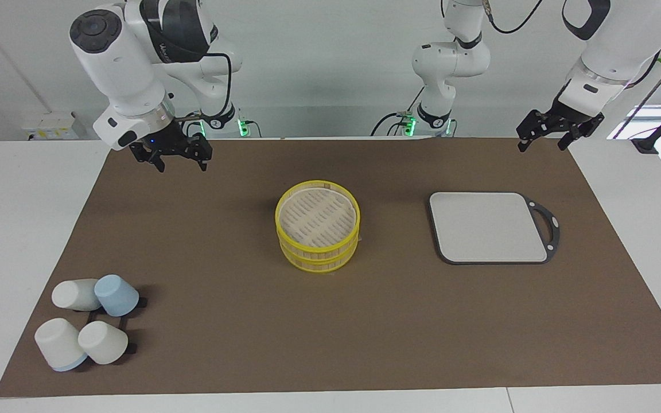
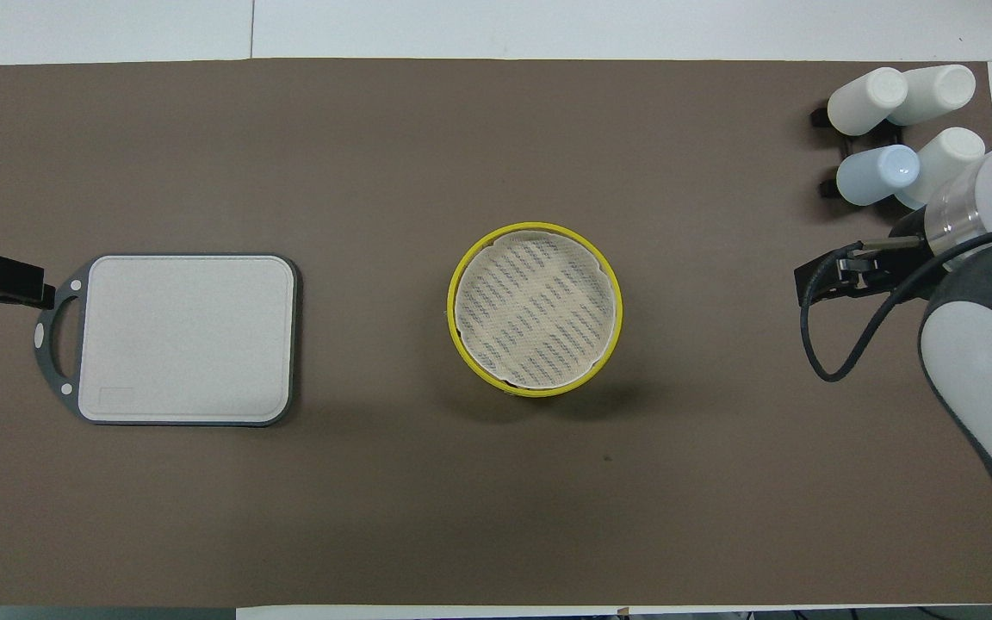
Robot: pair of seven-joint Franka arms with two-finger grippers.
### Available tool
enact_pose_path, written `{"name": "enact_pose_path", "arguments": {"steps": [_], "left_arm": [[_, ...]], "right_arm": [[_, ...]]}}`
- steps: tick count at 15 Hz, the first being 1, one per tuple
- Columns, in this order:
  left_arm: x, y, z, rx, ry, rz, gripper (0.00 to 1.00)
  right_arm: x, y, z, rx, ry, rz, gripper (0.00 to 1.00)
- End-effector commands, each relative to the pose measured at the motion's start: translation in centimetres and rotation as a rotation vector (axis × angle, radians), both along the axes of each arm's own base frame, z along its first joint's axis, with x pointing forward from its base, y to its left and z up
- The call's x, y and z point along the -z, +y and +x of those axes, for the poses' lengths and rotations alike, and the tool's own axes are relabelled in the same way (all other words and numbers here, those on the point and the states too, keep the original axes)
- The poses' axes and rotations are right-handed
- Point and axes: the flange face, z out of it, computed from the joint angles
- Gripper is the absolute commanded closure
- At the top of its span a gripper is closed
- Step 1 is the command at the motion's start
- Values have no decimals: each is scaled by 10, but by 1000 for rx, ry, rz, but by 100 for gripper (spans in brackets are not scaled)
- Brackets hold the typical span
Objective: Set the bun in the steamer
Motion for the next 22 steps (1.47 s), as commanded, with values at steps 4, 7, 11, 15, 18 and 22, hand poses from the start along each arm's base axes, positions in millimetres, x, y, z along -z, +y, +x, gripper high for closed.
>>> {"name": "enact_pose_path", "arguments": {"steps": [4,7,11,15,18,22], "left_arm": [[-1,0,-8,14,-11,-16,0],[-1,0,-8,14,-16,-18,0],[-1,0,-8,14,-16,-16,0],[-1,0,-8,14,-14,-18,0],[1,0,-8,14,-10,-18,0],[1,-1,-8,14,-11,-27,0]], "right_arm": [[-7,-21,-2,-6,-40,5,0],[-10,-43,0,33,-45,3,0],[-16,-102,-4,67,-41,13,0],[-20,-105,-3,67,-43,12,0],[-24,-105,-3,66,-47,7,0],[-28,-96,1,7,-63,-16,0]]}}
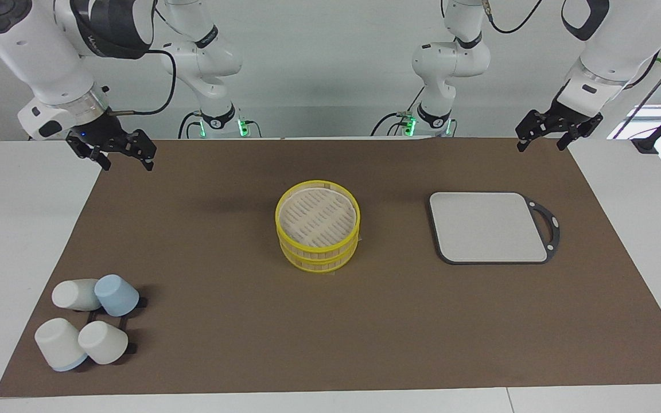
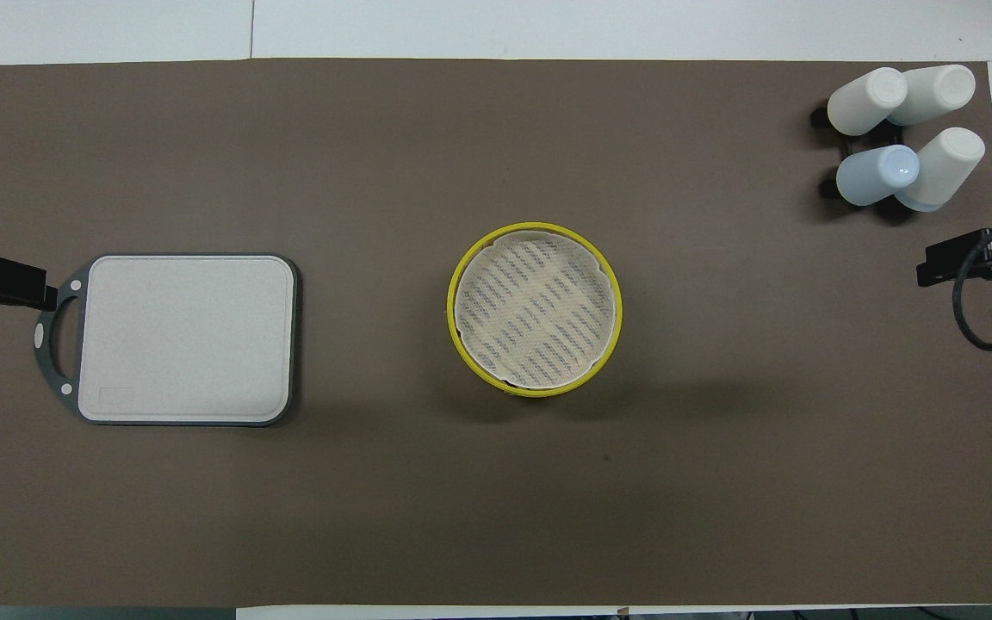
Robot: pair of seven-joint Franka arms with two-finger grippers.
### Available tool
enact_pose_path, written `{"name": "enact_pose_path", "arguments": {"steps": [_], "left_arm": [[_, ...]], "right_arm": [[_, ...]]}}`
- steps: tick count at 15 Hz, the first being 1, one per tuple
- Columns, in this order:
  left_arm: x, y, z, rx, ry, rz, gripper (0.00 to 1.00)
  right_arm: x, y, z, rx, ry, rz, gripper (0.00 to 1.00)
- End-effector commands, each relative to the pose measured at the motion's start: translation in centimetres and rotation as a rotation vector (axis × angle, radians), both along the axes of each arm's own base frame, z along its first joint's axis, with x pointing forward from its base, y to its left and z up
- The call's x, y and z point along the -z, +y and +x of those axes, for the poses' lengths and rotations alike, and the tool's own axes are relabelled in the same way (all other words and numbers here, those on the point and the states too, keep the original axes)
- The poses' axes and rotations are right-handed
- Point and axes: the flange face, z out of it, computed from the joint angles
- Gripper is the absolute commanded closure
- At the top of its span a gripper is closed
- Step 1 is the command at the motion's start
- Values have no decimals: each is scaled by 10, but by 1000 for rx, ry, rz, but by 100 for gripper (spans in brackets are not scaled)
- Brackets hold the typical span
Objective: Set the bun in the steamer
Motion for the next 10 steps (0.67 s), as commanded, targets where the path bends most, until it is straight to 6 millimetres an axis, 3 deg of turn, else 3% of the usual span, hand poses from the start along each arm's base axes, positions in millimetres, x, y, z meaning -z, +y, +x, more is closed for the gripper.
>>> {"name": "enact_pose_path", "arguments": {"steps": [1,3,10], "left_arm": [[-1,0,-8,10,-15,-28,0],[-1,1,-8,10,-15,-28,0],[-2,1,-7,7,-18,-28,0]], "right_arm": [[-6,22,2,-102,-11,-16,0],[-6,30,3,-126,-15,-25,0],[-5,8,3,-105,-15,-31,0]]}}
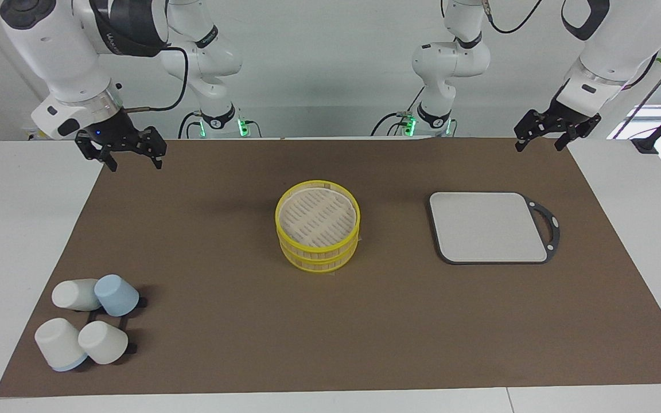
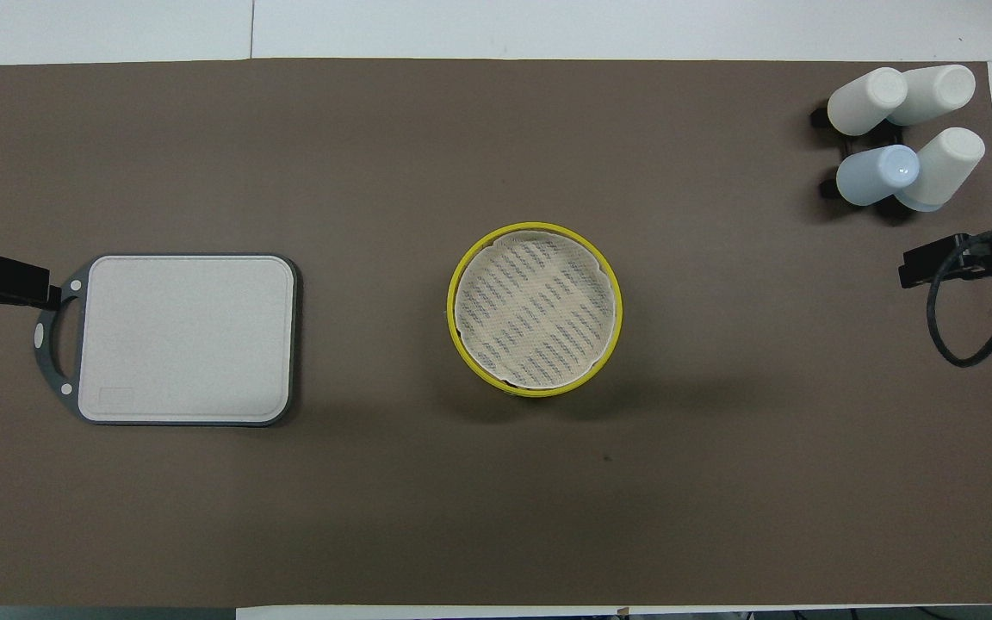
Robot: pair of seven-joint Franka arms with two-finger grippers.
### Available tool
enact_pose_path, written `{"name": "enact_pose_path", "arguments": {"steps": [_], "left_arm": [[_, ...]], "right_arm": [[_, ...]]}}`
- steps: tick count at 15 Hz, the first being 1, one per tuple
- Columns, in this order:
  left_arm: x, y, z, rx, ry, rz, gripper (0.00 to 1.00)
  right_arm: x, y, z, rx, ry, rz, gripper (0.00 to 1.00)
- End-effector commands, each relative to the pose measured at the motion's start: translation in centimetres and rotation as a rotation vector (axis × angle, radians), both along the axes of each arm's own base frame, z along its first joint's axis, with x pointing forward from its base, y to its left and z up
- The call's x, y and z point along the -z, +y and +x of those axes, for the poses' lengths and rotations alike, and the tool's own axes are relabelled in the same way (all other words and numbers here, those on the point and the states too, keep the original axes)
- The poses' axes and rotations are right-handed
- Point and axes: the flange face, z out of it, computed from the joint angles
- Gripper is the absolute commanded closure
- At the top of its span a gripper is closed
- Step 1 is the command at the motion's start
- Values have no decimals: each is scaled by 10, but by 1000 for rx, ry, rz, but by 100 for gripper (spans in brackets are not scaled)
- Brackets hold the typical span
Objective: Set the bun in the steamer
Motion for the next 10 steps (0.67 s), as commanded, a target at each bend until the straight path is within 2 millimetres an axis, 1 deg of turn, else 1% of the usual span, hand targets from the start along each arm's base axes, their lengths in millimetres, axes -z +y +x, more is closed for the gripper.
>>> {"name": "enact_pose_path", "arguments": {"steps": [1,3,4,6,10], "left_arm": [[-1,2,-7,8,-17,-14,0],[-1,2,-7,8,-17,-14,0],[-1,2,-7,8,-17,-14,0],[-1,2,-7,8,-17,-14,0],[-2,2,-7,8,-18,-14,0]], "right_arm": [[-3,-16,1,-2,-11,-3,0],[2,-15,2,-3,6,-8,0],[0,-15,4,-2,5,-9,0],[4,-15,3,-1,35,-4,0],[0,-15,3,-2,31,-8,0]]}}
